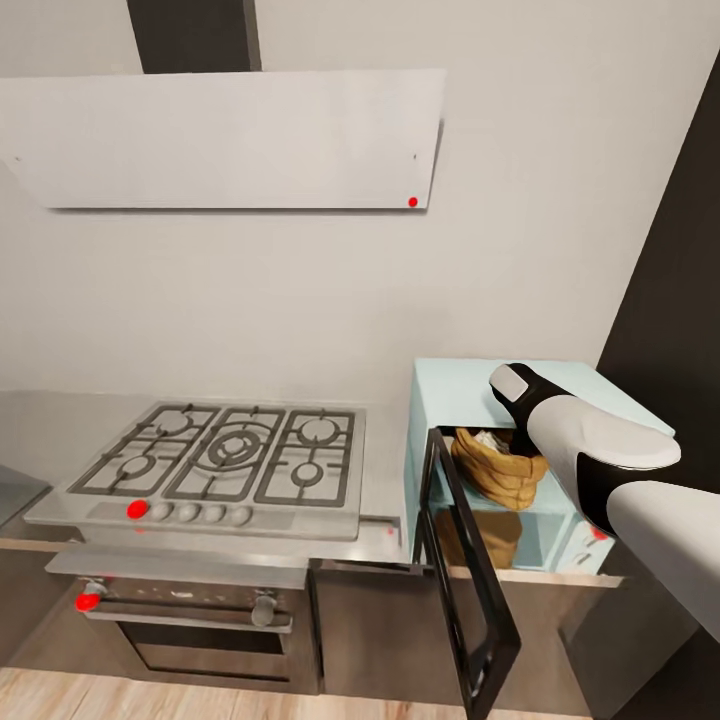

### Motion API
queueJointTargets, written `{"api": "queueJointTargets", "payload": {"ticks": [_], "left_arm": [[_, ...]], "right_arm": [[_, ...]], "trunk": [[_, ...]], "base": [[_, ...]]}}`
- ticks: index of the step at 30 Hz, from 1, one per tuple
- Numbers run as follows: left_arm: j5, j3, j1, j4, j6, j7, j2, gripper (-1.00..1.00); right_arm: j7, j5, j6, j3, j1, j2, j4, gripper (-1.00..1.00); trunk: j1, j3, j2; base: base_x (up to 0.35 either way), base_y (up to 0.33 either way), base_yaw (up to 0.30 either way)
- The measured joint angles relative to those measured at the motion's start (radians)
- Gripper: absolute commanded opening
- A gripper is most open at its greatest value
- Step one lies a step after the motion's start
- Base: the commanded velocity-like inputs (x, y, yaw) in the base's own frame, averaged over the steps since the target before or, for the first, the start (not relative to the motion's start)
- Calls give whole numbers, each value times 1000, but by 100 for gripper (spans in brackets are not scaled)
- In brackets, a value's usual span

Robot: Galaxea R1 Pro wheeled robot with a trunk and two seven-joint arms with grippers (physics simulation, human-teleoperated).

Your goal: In the kitchen, take the popcorn bag from the countertop, put it into the microwave, and heat it until the popcorn is cooked so the cooked popcorn ends up inside the bag.

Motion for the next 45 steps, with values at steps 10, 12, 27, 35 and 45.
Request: {"api": "queueJointTargets", "payload": {"ticks": [10, 12, 27, 35, 45], "left_arm": [[1, 1, 0, 0, 0, 0, 0, 100], [0, 1, 0, 0, -1, 0, 0, 100], [1, 1, 0, 0, 0, -1, 0, 100], [0, 1, 0, 0, -1, -1, 0, 100], [1, 1, 0, 0, -1, -1, 0, 100]], "right_arm": [[0, 1, 0, 1, 1, 0, 0, -100], [0, 11, 59, 20, 1, 0, -1, -100], [1, 18, 80, 21, 1, 0, -1, -100], [1, 2, 79, 46, 3, 1, -2, 100], [0, 5, 79, 51, 4, 1, -2, 100]], "trunk": [[0, 0, 0], [-1, 0, -1], [-1, 0, -2], [-1, 0, -2], [-1, 0, -2]], "base": [[71, 0, 0], [108, 0, 0], [6, 0, 0], [0, 0, 0], [-1, 0, 0]]}}
